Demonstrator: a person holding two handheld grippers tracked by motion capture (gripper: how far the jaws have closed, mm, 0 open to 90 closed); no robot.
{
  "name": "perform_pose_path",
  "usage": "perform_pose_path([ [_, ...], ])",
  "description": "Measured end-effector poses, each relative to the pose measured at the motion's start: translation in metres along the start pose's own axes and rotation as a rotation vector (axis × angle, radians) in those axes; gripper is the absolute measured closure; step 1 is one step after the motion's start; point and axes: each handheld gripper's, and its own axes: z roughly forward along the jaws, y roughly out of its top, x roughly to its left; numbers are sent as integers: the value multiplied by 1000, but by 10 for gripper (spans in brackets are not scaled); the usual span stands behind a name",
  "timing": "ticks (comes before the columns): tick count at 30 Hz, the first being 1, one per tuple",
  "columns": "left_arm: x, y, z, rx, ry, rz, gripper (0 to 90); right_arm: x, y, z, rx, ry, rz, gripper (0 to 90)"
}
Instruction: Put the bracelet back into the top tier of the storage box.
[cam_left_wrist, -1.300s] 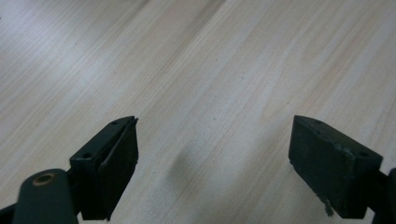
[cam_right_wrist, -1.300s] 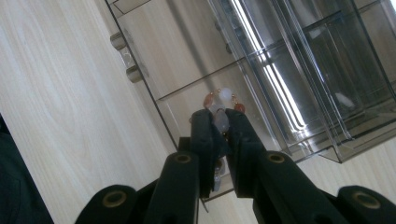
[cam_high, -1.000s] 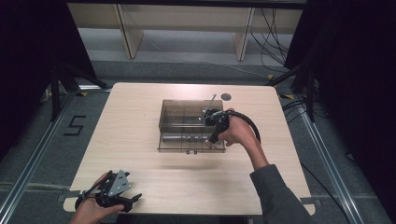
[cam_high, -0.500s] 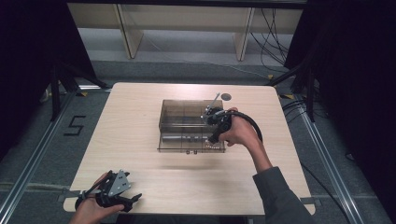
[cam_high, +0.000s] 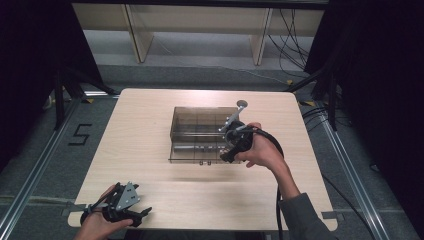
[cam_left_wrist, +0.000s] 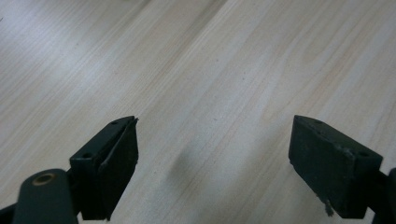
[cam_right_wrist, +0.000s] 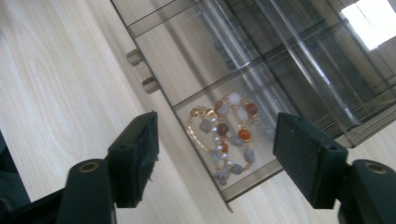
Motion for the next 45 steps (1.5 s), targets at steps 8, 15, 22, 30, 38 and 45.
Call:
perform_pose_path([
  [8, 0, 0, 0, 1, -3, 2, 158, 5, -14, -3, -45, -26, 59, 267],
  [15, 0, 0, 0, 0, 0, -1, 158, 12, -22, -5, -74, -25, 47, 254],
  [22, 0, 0, 0, -1, 2, 2, 158, 16, -32, -3, -99, -46, 60, 249],
  [30, 0, 0, 0, -1, 2, 2, 158, 25, -46, -5, -143, -67, 82, 241],
  [38, 0, 0, 0, -3, 2, 3, 158, 30, -62, -3, -170, -125, 78, 234],
  [45, 0, 1, -1, 9, 6, 12, 158, 33, -78, 1, -187, -151, 79, 225],
])
